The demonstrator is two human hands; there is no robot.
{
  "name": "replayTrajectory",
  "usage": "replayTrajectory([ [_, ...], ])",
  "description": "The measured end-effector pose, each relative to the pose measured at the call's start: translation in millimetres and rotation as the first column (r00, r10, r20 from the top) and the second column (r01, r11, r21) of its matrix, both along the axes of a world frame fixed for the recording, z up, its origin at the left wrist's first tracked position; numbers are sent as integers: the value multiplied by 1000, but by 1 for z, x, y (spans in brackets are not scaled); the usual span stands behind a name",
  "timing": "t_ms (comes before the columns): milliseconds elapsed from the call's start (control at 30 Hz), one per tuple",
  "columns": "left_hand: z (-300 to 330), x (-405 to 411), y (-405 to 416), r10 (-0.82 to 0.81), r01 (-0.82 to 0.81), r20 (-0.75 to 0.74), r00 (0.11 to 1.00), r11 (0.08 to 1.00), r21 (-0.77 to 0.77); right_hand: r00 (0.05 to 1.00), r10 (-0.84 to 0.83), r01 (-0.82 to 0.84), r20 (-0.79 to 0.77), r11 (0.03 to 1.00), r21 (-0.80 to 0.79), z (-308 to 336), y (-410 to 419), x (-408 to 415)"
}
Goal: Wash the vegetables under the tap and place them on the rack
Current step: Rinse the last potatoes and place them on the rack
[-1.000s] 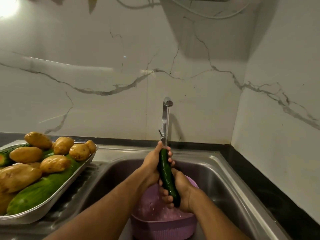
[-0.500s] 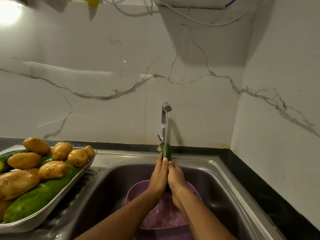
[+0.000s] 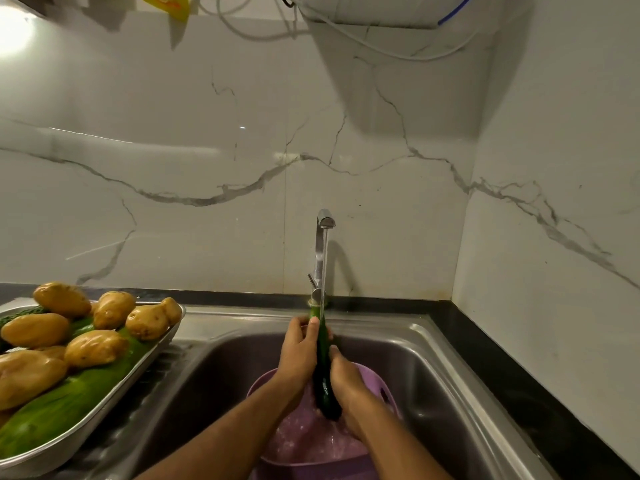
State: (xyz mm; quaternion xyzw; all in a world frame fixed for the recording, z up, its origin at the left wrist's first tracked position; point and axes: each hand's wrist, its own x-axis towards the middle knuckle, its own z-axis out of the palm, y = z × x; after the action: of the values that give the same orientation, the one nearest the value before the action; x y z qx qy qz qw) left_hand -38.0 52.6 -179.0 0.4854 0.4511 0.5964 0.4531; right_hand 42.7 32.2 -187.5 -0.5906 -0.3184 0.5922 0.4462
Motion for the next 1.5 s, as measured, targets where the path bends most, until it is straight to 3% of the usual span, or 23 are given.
replayTrajectory([
  [133,-9,-2,3,-11,16,-161,987,999,28,999,12,-12,42,1000,-1,-20,15,-5],
  [200,-10,-2,4,17,0,-269,963,998,65,999,-17,17,-29,1000,9,-16,18,-7],
  [400,-19,-3,-1,45,7,-411,911,992,125,1000,9,-10,12,992,127,10,10,1],
  [600,-11,0,-6,174,-127,-374,911,981,148,994,6,-3,-110,1000,26,-5,15,-4],
  [667,-9,2,-7,176,-135,-380,908,982,130,990,20,-12,-143,998,57,-4,18,-8],
  [833,-18,-3,-14,151,-128,-413,898,988,82,998,55,-63,39,967,248,10,19,-2],
  [1033,-4,-4,-13,282,-229,-342,896,955,186,977,208,-211,41,973,96,-5,12,1],
  [1233,-21,-4,-10,172,-144,-428,887,985,96,989,34,-76,141,948,308,2,24,-4],
  [1400,-12,-3,-10,260,-199,-382,887,961,193,965,131,-166,229,976,143,-15,26,0],
  [1500,-15,-5,-9,221,-163,-434,873,972,168,964,78,-131,253,971,201,-9,29,3],
])
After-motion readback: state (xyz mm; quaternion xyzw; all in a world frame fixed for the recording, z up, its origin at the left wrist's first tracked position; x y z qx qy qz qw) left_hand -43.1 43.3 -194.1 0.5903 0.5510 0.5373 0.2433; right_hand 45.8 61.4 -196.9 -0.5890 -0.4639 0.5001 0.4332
